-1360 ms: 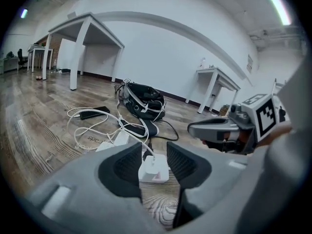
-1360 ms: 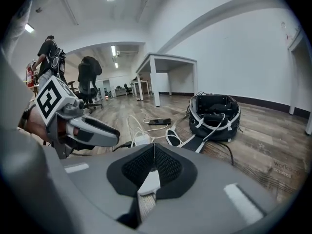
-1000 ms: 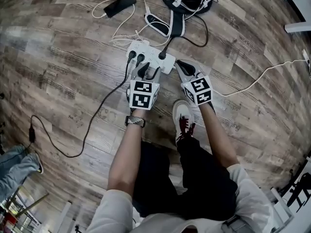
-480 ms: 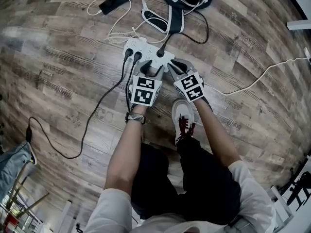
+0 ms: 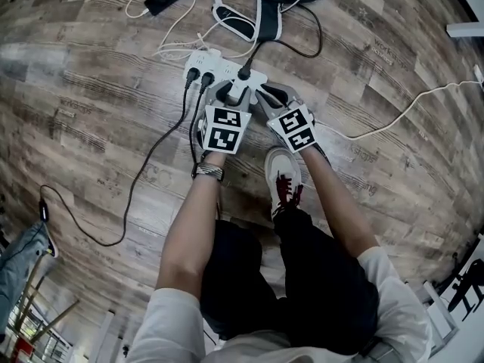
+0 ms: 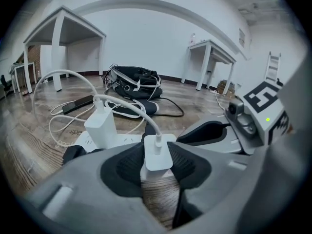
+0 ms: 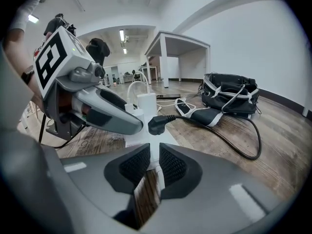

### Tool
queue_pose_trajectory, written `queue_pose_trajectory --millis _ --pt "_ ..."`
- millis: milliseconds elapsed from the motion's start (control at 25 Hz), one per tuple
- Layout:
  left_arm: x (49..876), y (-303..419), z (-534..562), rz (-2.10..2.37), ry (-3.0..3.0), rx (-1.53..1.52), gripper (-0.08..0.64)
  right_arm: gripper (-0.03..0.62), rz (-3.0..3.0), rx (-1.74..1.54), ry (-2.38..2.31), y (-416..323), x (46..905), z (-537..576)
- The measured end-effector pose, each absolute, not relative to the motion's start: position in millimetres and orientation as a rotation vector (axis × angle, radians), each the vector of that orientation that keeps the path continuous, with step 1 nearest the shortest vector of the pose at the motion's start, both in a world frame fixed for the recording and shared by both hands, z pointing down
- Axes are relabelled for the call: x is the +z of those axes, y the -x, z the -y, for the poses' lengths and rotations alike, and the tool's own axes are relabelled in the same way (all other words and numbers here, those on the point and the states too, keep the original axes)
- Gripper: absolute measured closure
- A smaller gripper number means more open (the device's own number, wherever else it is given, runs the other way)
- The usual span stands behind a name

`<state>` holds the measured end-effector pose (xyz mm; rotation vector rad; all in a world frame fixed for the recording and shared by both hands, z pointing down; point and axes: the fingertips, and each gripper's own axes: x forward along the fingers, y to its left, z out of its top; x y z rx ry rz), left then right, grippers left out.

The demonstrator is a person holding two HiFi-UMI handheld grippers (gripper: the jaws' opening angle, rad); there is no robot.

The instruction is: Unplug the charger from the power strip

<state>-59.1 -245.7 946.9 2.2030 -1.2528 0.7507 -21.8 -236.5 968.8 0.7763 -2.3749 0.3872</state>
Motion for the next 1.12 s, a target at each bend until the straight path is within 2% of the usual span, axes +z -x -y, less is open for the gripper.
queue_pose_trajectory --millis 560,960,1120 --pt "949.2 61.5 243.4 1.227 -2.116 0.658 0.413 0.543 2.388 0.44 -0.807 19.6 969.5 236.8" --pt "950.7 59.1 245.2 1.24 -2.201 0.974 0.419 0.559 2.404 0.499 -0.818 20.0 969.4 237.0" --pt "951.2 61.6 246.6 1.238 -2.174 0.911 0.42 0.563 2.403 0.496 -0.833 20.0 969.9 238.1"
